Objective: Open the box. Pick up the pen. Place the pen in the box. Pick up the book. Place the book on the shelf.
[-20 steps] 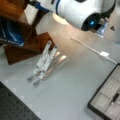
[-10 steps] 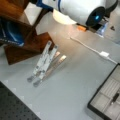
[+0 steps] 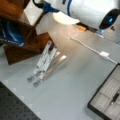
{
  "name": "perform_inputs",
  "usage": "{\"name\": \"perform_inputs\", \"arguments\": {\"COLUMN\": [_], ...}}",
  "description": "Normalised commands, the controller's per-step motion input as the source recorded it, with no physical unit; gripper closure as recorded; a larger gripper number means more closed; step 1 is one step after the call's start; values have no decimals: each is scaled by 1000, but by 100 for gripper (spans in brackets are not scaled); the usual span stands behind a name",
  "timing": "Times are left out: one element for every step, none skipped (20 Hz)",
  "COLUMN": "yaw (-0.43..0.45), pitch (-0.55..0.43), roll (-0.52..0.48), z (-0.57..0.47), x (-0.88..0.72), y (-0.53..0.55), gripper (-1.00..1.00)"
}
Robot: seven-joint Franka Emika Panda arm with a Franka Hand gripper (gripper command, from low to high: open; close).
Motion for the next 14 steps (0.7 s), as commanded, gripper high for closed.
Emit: {"name": "perform_inputs", "arguments": {"yaw": [-633, -633, -641, -651, -664, -678, -696, -728, -736, -711, -691, -649, -598, -543], "pitch": [-18, -9, 2, 13, 18, 18, 2, -72, -118, -118, -154, -136, -105, -68], "roll": [268, 246, 224, 211, 205, 213, 246, 381, 462, 455, 499, 466, 413, 354], "z": [-53, -50, -35, -14, 7, 14, 6, -26, -66, -85, -100, -95, -81, -60], "x": [616, 653, 695, 726, 736, 729, 703, 652, 594, 538, 473, 419, 370, 328], "y": [665, 668, 669, 670, 673, 680, 686, 688, 696, 650, 620, 554, 472, 386], "gripper": [-100, -100, -100, -100, -100, -100, -100, -100, -100, -100, -100, -100, -100, -100]}}
